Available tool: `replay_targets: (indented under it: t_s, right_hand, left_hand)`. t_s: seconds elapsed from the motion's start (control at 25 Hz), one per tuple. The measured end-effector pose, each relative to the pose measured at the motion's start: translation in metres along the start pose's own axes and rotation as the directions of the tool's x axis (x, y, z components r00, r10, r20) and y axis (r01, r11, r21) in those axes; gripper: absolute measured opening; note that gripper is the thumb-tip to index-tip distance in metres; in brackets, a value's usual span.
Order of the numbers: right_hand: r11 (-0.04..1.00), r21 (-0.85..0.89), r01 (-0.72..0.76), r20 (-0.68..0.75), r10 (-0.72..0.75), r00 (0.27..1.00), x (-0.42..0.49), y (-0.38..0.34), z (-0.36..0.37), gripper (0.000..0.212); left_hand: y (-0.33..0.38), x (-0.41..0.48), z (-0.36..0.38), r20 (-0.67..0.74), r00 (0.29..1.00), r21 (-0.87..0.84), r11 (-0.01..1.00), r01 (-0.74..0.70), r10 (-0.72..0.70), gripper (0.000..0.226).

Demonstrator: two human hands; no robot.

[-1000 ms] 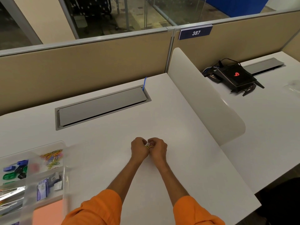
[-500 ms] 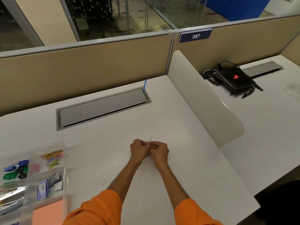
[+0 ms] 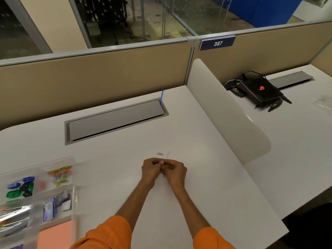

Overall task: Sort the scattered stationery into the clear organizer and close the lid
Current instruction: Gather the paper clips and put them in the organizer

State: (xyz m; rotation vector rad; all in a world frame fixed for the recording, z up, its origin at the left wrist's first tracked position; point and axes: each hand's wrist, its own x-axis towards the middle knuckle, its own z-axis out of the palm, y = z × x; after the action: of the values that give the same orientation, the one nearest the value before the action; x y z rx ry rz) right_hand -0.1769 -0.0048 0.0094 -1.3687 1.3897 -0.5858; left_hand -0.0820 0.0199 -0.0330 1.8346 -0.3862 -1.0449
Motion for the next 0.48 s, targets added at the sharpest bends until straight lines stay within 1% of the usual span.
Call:
replay_targets:
  t_s: [0.04, 0.12, 0.2, 0.28, 0.36, 0.44, 0.48]
  right_hand:
    - [0.999, 0.035, 0.002, -0.005, -0.002, 1.0, -0.002, -0.001, 0.001, 0.033]
    - [0.981, 0.186, -0.051, -0.005, 0.053, 0.999, -0.007, -0.004, 0.004, 0.03]
    - [0.969, 0.24, -0.053, 0.007, 0.053, 0.999, -0.013, -0.005, 0.008, 0.026]
    - [0.993, 0.107, 0.054, 0.036, -0.058, 0.998, -0.02, -0.007, 0.01, 0.021]
    - [0.983, -0.016, 0.184, 0.092, -0.181, 0.979, -0.03, -0.011, 0.011, 0.018]
    - [0.972, -0.033, 0.232, 0.126, -0.226, 0.966, -0.039, -0.018, 0.012, 0.02]
    - [0.969, -0.033, 0.245, 0.14, -0.239, 0.961, -0.042, -0.02, 0.013, 0.022]
  left_hand:
    - [0.0, 0.0, 0.001, 0.002, 0.999, -0.047, 0.998, 0.033, -0.033, 0.015]
    - [-0.001, 0.0, 0.003, 0.006, 0.993, -0.157, 0.981, 0.116, -0.116, 0.021]
    - [0.0, 0.001, 0.003, 0.018, 0.981, -0.306, 0.933, 0.188, -0.192, 0.025]
    - [0.001, 0.001, 0.001, 0.057, 0.968, -0.47, 0.849, 0.243, -0.246, 0.03]
    - [0.005, 0.0, -0.004, 0.13, 0.95, -0.624, 0.721, 0.301, -0.284, 0.033]
    - [0.004, 0.001, -0.008, 0.224, 0.926, -0.722, 0.587, 0.368, -0.305, 0.035]
    - [0.002, 0.002, -0.01, 0.266, 0.915, -0.742, 0.54, 0.396, -0.304, 0.037]
